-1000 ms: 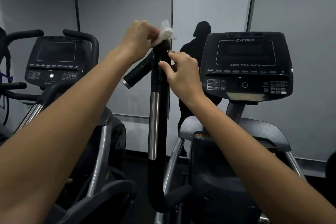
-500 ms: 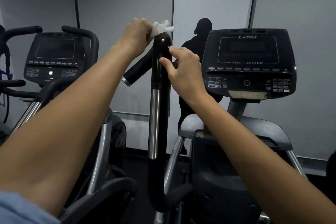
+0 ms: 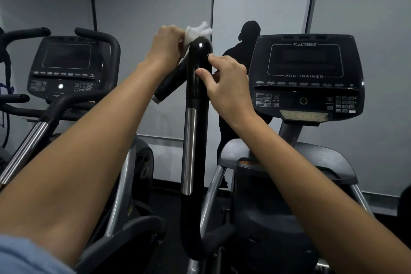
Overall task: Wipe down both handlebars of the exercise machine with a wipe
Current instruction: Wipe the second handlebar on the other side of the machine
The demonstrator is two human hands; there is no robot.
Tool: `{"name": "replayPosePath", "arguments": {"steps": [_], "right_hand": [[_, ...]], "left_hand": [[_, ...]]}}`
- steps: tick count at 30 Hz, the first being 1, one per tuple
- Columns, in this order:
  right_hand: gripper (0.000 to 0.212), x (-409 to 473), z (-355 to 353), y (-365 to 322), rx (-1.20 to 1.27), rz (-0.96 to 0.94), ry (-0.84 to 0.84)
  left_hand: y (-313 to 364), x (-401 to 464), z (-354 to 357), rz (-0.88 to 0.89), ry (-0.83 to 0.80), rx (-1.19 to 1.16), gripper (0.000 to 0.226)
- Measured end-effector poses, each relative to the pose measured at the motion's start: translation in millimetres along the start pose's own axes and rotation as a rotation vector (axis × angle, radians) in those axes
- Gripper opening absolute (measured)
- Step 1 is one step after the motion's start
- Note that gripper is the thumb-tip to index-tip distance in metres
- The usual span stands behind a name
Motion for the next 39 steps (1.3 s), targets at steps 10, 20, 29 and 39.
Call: {"name": "replayPosePath", "arguments": {"steps": [10, 20, 29, 39], "right_hand": [[0.032, 1, 3, 3, -0.017, 0.004, 0.003], [0.036, 1, 2, 3, 0.003, -0.019, 0.022], [0.034, -1, 2, 1, 0.011, -0.004, 0.007], [0.031, -1, 3, 1, -0.015, 0.009, 0.011]], "left_hand": [[-6, -31, 30, -0.075, -0.078, -0.063, 0.019], [-24, -38, 56, 0.11, -0.122, 0.284, 0.016], [-44, -64, 62, 0.051, -0.186, 0.482, 0.022], [-43, -59, 65, 0.058, -0.17, 0.414, 0.036]]}}
Point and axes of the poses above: each hand's wrist, its own x-axis towards the middle knuckle, its own z-axis out of the palm, y = z × x, the point moved 5 cm from there along x, towards the middle knuckle, and after that the axes turned 7 degrees about z, right-handed, at the moved point
